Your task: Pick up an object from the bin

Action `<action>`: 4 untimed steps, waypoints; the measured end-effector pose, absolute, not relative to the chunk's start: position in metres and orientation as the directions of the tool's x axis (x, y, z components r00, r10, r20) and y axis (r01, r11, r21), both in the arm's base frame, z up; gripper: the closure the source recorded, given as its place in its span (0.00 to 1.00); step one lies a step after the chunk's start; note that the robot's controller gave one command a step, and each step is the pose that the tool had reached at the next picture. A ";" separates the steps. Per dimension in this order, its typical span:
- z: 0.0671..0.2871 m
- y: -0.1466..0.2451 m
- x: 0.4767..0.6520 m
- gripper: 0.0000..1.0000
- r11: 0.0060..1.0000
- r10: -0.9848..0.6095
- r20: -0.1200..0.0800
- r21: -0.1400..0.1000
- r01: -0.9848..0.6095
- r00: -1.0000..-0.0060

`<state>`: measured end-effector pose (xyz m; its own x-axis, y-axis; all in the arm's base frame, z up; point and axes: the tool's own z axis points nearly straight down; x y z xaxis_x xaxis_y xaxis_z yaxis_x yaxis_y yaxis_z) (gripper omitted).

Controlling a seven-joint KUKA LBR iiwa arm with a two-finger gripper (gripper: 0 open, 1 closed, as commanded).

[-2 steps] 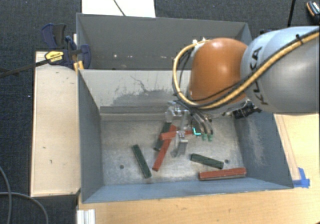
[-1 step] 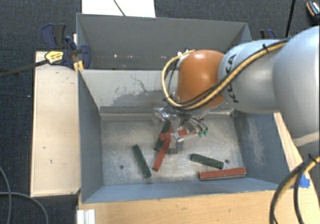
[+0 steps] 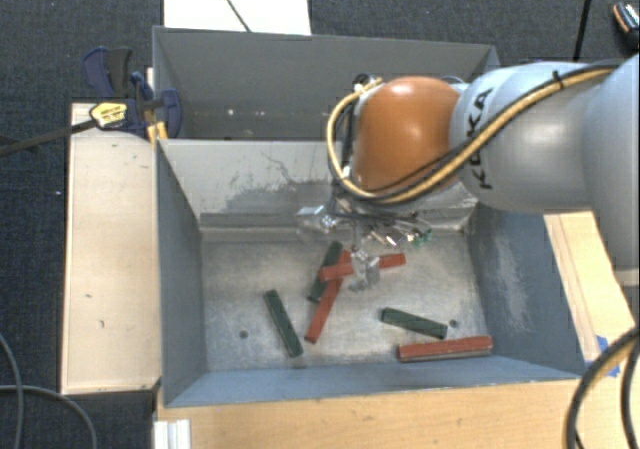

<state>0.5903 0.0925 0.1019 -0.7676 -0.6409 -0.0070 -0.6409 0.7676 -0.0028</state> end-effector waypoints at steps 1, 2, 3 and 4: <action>0.101 0.082 0.592 0.00 0.381 -0.925 -0.006 -0.004 -0.925 -0.381; 0.070 0.091 0.589 0.00 0.184 -0.983 -0.002 -0.001 -0.983 -0.184; 0.071 0.092 0.590 0.00 0.195 -0.981 -0.002 0.000 -0.981 -0.195; 0.072 0.092 0.590 1.00 0.198 -0.980 -0.002 0.001 -0.980 -0.198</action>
Offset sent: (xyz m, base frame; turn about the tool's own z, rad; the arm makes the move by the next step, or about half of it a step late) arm 0.0005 -0.0108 -0.0019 -0.4879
